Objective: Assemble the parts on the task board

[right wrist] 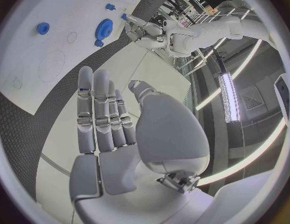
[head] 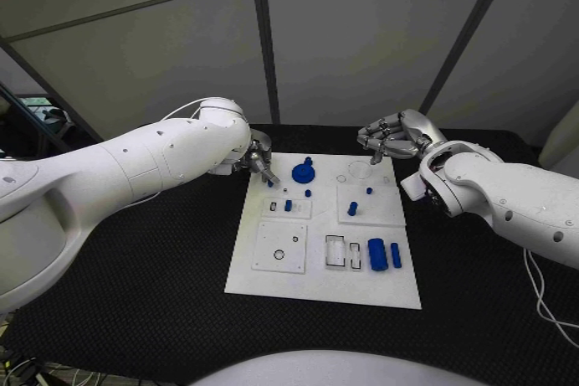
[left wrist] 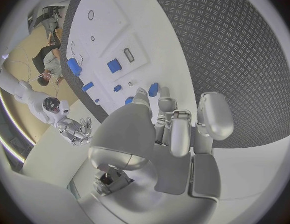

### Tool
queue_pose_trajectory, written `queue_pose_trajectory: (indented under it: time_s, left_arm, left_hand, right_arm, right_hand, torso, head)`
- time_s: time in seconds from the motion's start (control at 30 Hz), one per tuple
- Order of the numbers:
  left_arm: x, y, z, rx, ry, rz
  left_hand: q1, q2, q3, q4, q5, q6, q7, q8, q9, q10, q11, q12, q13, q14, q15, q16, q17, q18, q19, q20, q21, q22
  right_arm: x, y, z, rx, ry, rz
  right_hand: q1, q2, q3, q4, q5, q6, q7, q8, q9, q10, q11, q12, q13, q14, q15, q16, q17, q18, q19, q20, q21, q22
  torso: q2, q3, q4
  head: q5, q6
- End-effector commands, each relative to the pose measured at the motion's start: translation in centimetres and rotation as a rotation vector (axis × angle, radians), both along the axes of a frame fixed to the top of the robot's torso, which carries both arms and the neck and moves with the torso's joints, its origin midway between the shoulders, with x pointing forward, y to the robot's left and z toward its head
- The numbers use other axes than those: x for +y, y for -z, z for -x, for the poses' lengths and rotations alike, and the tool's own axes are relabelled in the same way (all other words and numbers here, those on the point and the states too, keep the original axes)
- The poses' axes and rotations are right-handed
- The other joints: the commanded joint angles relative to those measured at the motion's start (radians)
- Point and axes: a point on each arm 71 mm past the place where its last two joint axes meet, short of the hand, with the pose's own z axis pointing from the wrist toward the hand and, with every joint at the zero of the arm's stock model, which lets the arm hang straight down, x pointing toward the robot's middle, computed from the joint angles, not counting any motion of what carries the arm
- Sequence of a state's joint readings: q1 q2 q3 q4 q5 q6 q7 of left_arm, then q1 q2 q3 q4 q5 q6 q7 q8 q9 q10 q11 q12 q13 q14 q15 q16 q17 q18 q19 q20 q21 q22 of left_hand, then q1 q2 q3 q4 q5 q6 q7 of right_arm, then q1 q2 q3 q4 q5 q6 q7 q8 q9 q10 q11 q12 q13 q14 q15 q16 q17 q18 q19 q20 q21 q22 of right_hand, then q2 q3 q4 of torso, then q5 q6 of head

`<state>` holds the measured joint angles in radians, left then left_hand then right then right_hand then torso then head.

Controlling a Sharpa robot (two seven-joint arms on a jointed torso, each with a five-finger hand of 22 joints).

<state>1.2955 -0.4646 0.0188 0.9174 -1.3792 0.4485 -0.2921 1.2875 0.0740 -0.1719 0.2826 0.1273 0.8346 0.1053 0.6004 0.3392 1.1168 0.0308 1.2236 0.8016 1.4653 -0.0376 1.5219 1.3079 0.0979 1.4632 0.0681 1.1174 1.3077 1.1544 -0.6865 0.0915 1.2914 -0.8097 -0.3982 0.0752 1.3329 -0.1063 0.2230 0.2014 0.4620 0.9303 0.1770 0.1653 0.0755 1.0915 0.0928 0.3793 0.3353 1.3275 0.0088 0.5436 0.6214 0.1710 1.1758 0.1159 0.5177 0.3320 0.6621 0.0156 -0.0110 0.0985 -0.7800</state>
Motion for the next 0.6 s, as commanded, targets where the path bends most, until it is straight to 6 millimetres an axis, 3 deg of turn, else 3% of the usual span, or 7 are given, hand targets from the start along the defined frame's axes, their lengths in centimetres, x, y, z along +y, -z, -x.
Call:
queue_pose_trajectory:
  time_s: [0.03, 0.6]
  left_arm:
    - [-0.18, -0.11, -0.05, -0.007, 0.016, 0.011]
    - [-0.07, -0.2, -0.14, -0.024, 0.011, 0.02]
  left_hand:
    - [0.007, 0.001, 0.008, -0.001, 0.004, 0.008, -0.002, -0.004, 0.001, -0.006, 0.0, -0.003, 0.0, 0.071, 0.005, 0.004, 0.179, -0.02, 0.004, 0.004, 0.002, 0.16]
    - [0.008, 0.008, 0.015, 0.005, 0.004, 0.015, -0.002, -0.005, 0.004, -0.005, 0.0, -0.003, 0.003, 0.071, 0.005, 0.004, 0.18, -0.02, 0.004, 0.004, 0.003, 0.16]
  right_arm:
    - [0.1, -0.18, -0.01, -0.009, -0.005, -0.001]
    - [0.16, -0.15, -0.04, -0.008, -0.006, -0.001]
  right_hand:
    - [-0.004, -0.002, 0.0, 0.006, 0.007, -0.003, -0.003, 0.004, 0.002, -0.001, -0.002, 0.006, -0.002, 0.0, 0.004, -0.005, 0.002, 0.012, 0.006, 0.0, -0.006, -0.001]
    - [-0.004, -0.002, 0.0, 0.006, 0.007, -0.003, -0.003, 0.004, 0.002, -0.001, -0.002, 0.006, -0.002, 0.0, 0.004, -0.005, 0.002, 0.012, 0.006, 0.0, -0.006, -0.001]
  torso:
    - [0.001, -0.0001, -0.0003]
    - [0.0, -0.0009, 0.0004]
  head:
    - [0.0, -0.001]
    - [-0.002, -0.006]
